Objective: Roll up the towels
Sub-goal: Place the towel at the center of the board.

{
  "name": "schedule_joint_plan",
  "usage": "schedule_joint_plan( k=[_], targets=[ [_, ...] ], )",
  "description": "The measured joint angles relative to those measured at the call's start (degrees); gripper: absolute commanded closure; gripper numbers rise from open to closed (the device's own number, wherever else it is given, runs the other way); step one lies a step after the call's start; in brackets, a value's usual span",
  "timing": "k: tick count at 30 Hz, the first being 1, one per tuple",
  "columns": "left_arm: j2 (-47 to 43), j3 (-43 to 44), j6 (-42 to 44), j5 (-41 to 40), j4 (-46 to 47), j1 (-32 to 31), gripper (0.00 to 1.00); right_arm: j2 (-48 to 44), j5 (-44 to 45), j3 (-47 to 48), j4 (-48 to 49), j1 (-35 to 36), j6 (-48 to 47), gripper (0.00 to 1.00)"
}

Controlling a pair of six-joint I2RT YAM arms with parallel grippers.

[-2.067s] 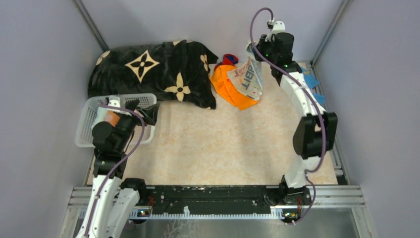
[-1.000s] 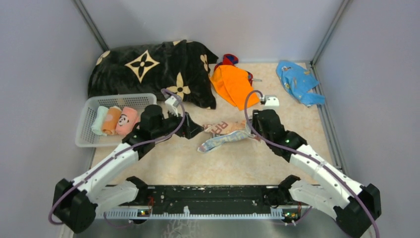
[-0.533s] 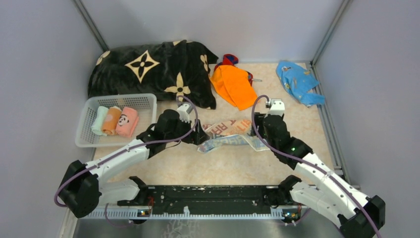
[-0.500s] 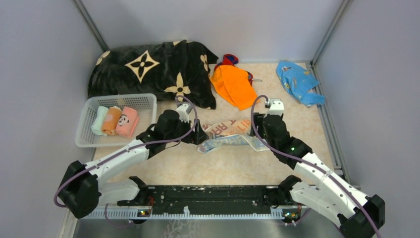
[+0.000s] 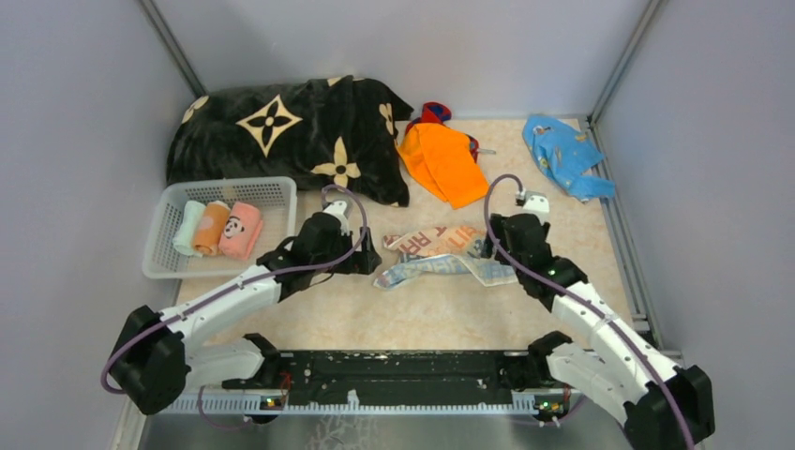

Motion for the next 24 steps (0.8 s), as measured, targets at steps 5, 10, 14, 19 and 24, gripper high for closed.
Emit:
schedule_joint_plan(
  k=[5,10,14,19,24],
  targets=[
    [2.80,0.02,-0.20,0.02,-2.43,0.00,0.01,0.39,-6.51,-4.07,-0.96,-15.52,3.76,0.22],
    [6.62,0.83,0.00,1.88,-4.61,-0.02,0.01,0.46,-7.58,-6.27,-2.64,-24.55,6.43,0.25],
    [9.60,1.14,0.13,3.63,-5.57,-0.57,0.01,2.25,-7.13,-6.27,-2.93,-27.54,7.23,0.37],
    [11.28,1.14,0.46,4.22,-5.97,-1.73,0.01,7.30,-7.17,-6.25,-2.89,-29.73,7.41,0.56],
    [12.98,1.14,1.11,4.26,-5.97,-2.75,0.01,12.52,-7.30,-6.23,-3.76,-29.97,7.85,0.60]
  ],
)
